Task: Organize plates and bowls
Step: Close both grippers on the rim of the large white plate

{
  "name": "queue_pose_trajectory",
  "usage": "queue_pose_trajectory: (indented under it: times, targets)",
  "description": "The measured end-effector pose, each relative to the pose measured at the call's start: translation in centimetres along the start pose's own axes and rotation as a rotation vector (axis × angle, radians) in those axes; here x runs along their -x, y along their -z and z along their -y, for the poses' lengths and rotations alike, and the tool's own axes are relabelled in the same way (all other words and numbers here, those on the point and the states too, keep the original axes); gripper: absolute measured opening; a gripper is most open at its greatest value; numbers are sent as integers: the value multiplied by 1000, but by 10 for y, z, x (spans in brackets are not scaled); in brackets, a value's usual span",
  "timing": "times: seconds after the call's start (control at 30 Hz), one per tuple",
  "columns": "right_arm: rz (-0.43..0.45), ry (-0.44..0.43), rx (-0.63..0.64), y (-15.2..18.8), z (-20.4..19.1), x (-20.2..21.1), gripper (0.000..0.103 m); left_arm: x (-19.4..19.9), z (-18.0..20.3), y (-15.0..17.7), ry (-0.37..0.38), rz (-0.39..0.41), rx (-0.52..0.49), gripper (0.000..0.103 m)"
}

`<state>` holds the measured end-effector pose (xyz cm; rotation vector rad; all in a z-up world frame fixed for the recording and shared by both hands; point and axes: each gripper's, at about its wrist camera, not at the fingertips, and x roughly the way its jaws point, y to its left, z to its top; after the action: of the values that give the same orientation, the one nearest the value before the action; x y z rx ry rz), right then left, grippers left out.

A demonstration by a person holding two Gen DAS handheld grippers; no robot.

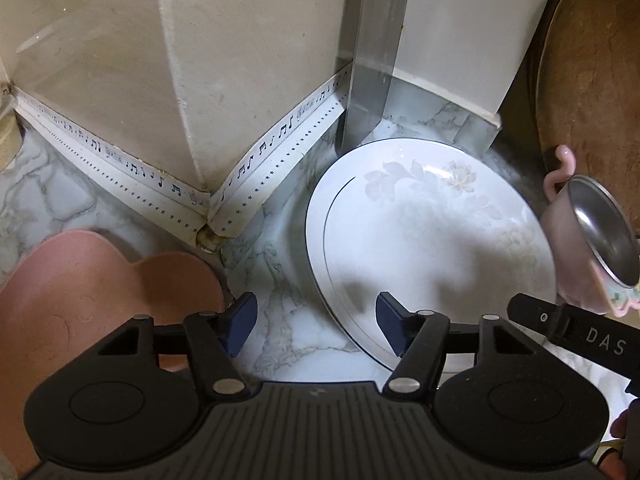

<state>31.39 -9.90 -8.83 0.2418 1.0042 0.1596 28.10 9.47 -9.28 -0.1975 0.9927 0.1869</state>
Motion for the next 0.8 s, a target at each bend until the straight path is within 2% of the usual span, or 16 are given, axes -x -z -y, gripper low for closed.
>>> queue_pose_trajectory:
  times: [0.1,0.27,0.33,0.5,0.77,0.8]
  targets:
    - [-14,-5,-18,-1,2,-7,51,-6,1,-4,7,-19,13,53]
    - [-13,-27,-111,-2,13,-14,36,-10,-2,-6,4,-24,26,50]
    - [-8,-31,-138,-2,16,-15,34,-13,-3,-8,12,-32,41,41]
    - [-6,-45,-169,-3,21,-19,23,-18,-1,-10,11,-37,46,38]
    - [3,-45,-193,-6,25,-22,13,-24,-1,-15,16,-40,75,32]
    - [5,-46,-193,-6,24,-23,13,-24,-1,-16,21,-40,77,28]
